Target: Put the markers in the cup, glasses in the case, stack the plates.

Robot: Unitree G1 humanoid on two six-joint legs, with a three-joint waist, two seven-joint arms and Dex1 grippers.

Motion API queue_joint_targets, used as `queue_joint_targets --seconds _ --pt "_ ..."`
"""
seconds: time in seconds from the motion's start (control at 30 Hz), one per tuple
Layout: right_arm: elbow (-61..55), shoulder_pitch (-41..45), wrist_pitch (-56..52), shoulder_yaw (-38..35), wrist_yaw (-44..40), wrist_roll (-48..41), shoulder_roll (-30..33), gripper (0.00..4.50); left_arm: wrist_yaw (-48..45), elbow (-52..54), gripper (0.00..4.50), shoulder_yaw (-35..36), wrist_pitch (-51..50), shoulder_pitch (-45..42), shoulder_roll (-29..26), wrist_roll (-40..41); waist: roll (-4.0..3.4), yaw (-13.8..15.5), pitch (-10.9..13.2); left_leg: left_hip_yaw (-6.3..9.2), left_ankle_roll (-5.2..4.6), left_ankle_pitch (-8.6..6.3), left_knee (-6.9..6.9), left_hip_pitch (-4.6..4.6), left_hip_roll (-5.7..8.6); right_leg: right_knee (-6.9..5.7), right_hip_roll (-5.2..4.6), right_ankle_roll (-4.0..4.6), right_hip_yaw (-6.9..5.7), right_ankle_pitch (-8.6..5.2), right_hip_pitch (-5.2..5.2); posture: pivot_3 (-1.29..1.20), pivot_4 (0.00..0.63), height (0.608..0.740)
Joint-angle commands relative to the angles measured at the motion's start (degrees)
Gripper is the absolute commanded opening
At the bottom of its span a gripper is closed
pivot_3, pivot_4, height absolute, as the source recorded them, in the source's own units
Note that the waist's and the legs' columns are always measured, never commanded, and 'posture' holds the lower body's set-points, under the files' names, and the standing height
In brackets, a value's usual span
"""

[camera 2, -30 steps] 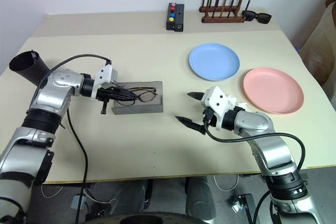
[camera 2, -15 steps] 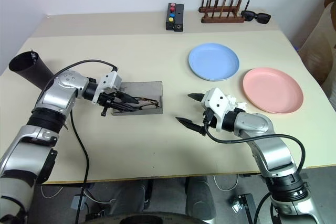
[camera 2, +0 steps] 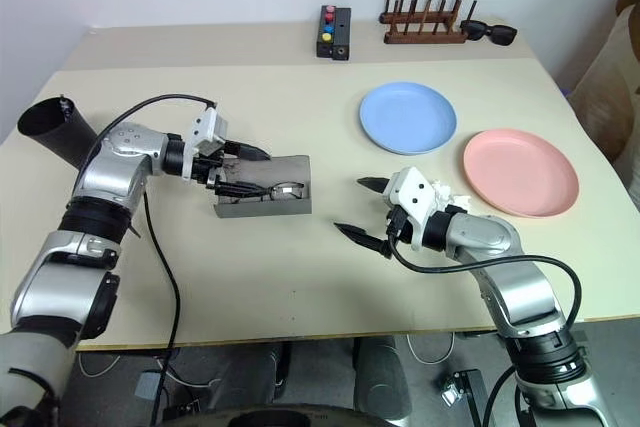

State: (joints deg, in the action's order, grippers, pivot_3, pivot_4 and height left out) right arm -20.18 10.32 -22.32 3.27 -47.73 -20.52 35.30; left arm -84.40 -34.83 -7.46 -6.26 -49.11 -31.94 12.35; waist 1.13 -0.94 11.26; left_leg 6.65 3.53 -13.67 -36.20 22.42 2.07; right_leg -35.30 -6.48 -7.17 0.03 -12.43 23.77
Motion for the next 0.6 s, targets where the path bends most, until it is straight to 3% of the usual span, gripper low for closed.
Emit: queue_joint_targets --seconds 0.03,0.2,0.4,0.6 --pt "-1.8 0.8 0.6 -0.1 -0.2 -0.4 -0.1 4.5 2.1 1.6 2.98 4.4 -1.0 -2.8 -0.6 2.9 0.0 0.0 0.0 0.0 0.0 0.0 0.0 0.0 0.0 0.0 0.0 0.0 0.0 0.0 0.0 0.0 0.15 0.734" --pt "-2.6 1.4 0.6 0.3 0.2 -0.1 -0.3 4.5 12.2 -5.5 0.5 5.5 6.9 -6.2 -0.9 -2.5 0.0 0.1 0.0 0.0 0.0 0.0 -0.01 -0.01 0.0 -0.01 0.0 -0.01 0.0 0.0 0.0 0.0 0.15 0.734" --pt "-4.1 3.2 0.0 2.1 1.4 0.1 -1.6 4.5 24.8 -15.6 0.5 3.1 18.1 -8.0 0.5 -10.6 0.0 0.2 0.0 0.0 0.0 0.0 0.01 -0.02 0.01 -0.01 0.0 -0.03 0.0 0.0 0.01 0.0 0.15 0.734" --pt "-4.0 4.1 -0.2 3.5 2.5 0.8 -2.9 4.5 24.6 -17.9 0.5 0.8 21.3 -4.8 3.2 -13.1 0.01 0.3 0.0 0.0 0.0 0.0 -0.02 0.02 0.04 0.01 -0.01 -0.08 0.0 0.02 -0.01 0.0 0.15 0.734"
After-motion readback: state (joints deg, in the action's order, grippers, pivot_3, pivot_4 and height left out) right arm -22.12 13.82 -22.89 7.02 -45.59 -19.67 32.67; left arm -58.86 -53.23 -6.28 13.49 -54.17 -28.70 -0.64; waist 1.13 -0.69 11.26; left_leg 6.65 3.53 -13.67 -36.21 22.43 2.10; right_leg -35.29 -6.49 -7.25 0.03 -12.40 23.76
